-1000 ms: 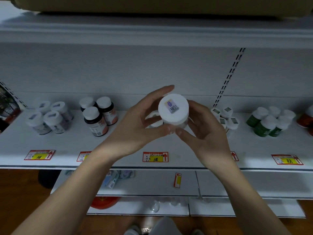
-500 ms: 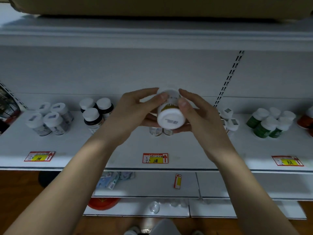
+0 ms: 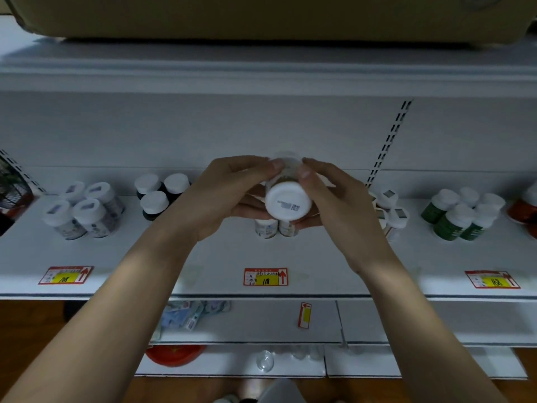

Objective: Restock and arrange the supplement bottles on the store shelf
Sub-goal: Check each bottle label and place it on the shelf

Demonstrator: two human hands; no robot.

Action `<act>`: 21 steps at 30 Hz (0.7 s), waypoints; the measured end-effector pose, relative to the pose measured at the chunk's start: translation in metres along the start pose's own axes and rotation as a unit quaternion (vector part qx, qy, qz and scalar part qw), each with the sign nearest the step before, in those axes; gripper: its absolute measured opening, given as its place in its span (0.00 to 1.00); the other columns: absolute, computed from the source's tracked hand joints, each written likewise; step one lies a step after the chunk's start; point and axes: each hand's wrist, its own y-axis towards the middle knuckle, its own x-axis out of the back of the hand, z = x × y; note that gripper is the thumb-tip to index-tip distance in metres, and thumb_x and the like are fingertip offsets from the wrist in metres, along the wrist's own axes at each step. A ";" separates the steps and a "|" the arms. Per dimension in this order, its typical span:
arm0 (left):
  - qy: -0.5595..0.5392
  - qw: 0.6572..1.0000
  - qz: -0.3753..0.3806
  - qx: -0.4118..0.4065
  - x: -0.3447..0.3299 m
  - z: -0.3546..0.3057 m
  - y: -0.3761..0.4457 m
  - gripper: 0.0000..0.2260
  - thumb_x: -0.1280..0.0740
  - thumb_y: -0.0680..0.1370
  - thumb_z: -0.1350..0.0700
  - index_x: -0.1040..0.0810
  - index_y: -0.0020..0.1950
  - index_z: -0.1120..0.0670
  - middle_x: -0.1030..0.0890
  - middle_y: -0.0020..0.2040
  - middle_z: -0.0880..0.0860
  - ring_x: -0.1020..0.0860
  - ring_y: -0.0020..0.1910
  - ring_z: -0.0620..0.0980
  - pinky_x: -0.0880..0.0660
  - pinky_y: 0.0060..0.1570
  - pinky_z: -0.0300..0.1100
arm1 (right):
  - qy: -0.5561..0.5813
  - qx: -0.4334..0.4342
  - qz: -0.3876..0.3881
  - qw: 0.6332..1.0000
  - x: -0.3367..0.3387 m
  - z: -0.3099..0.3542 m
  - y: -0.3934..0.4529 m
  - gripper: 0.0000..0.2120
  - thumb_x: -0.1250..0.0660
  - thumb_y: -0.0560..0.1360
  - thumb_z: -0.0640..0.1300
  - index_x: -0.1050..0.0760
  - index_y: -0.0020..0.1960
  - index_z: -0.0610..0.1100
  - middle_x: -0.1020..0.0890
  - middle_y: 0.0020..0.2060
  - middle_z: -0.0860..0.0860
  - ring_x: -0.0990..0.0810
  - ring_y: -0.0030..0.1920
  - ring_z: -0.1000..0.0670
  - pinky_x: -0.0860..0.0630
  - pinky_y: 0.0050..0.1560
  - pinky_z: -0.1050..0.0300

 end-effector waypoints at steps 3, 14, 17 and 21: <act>-0.010 1.000 0.003 -0.026 0.004 0.004 0.004 0.19 0.28 0.74 0.54 0.23 0.65 0.47 0.13 0.49 0.54 0.14 0.47 0.54 0.17 0.46 0.45 | -0.030 0.048 0.052 0.997 0.007 -0.013 0.004 0.29 0.32 0.76 0.53 0.35 0.75 0.56 0.13 0.47 0.49 0.15 0.50 0.50 0.18 0.55 0.49; 0.057 0.989 -0.003 -0.137 0.006 0.036 0.014 0.30 0.23 0.66 0.58 0.25 0.67 0.49 0.19 0.61 0.48 0.18 0.57 0.45 0.20 0.56 0.45 | -0.058 0.085 0.117 0.988 0.008 -0.052 0.014 0.33 0.29 0.77 0.37 0.39 0.76 0.53 0.21 0.65 0.52 0.23 0.65 0.55 0.23 0.64 0.53; 0.058 0.989 -0.019 -0.135 0.010 0.042 0.025 0.27 0.23 0.69 0.65 0.25 0.65 0.50 0.18 0.60 0.47 0.18 0.56 0.44 0.21 0.53 0.39 | -0.083 0.074 0.112 0.987 0.008 -0.062 0.018 0.29 0.32 0.79 0.44 0.38 0.76 0.53 0.24 0.67 0.56 0.27 0.67 0.60 0.25 0.64 0.57; 0.059 0.986 -0.079 -0.133 0.022 0.051 0.051 0.26 0.24 0.71 0.67 0.26 0.64 0.51 0.20 0.61 0.49 0.19 0.57 0.46 0.21 0.53 0.38 | -0.113 0.062 0.045 0.991 0.007 -0.084 0.026 0.19 0.35 0.81 0.45 0.32 0.70 0.54 0.23 0.61 0.57 0.26 0.61 0.65 0.26 0.56 0.70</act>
